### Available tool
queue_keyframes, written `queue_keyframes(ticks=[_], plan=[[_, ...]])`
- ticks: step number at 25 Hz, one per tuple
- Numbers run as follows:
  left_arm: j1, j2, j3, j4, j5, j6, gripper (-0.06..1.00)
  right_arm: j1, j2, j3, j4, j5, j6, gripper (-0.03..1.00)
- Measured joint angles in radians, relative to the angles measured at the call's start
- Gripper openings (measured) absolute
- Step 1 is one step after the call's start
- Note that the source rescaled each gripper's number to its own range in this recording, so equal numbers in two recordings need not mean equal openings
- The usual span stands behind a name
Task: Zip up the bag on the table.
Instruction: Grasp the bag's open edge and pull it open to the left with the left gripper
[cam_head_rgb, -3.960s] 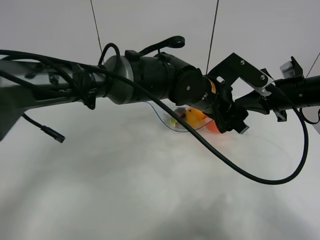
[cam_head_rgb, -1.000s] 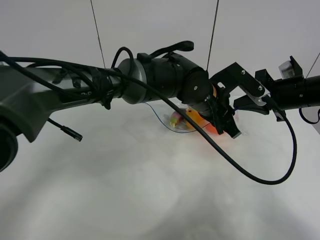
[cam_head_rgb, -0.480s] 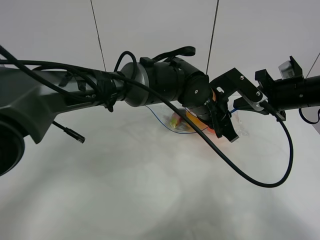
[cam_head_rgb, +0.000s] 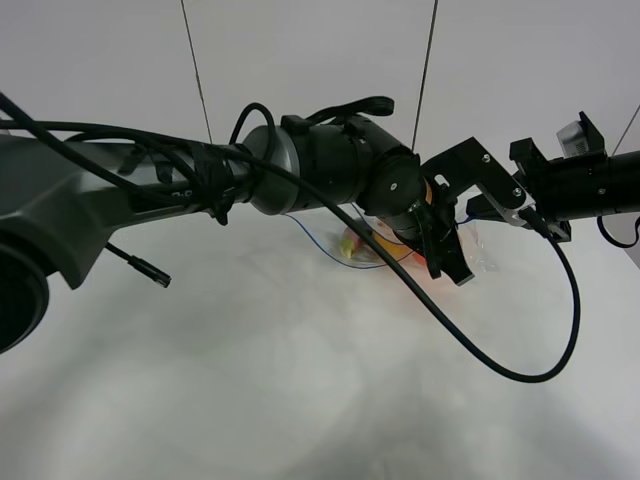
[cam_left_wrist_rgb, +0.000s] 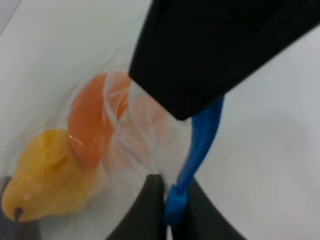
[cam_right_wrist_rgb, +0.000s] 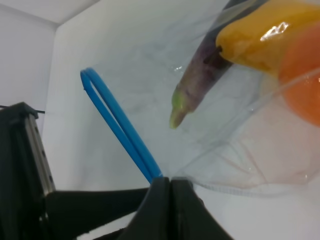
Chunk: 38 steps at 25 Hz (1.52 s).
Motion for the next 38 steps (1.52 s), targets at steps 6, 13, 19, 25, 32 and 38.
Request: queue_keyframes(ticks=[6, 13, 19, 25, 32, 38], plan=[[0.0, 0.0, 0.0, 0.013, 0.0, -0.001, 0.01, 0.0, 0.0, 0.0, 0.005, 0.0, 0.0, 0.0], [0.0, 0.0, -0.005, 0.035, 0.013, -0.001, 0.0, 0.0, 0.0, 0.0, 0.006, 0.0, -0.004, 0.0], [-0.003, 0.0, -0.006, 0.094, 0.034, -0.043, 0.0, 0.003, 0.0, 0.0, 0.007, -0.001, -0.004, 0.0], [-0.004, 0.0, -0.006, 0.174, 0.055, -0.078, 0.0, 0.003, 0.0, 0.0, 0.012, -0.005, -0.004, 0.0], [-0.004, 0.0, -0.007, 0.296, 0.138, -0.079, 0.0, 0.003, 0.0, 0.0, 0.005, -0.022, -0.005, 0.0], [-0.001, 0.0, -0.009, 0.42, 0.207, -0.089, 0.0, 0.003, 0.0, 0.0, -0.014, -0.035, -0.005, 0.0]])
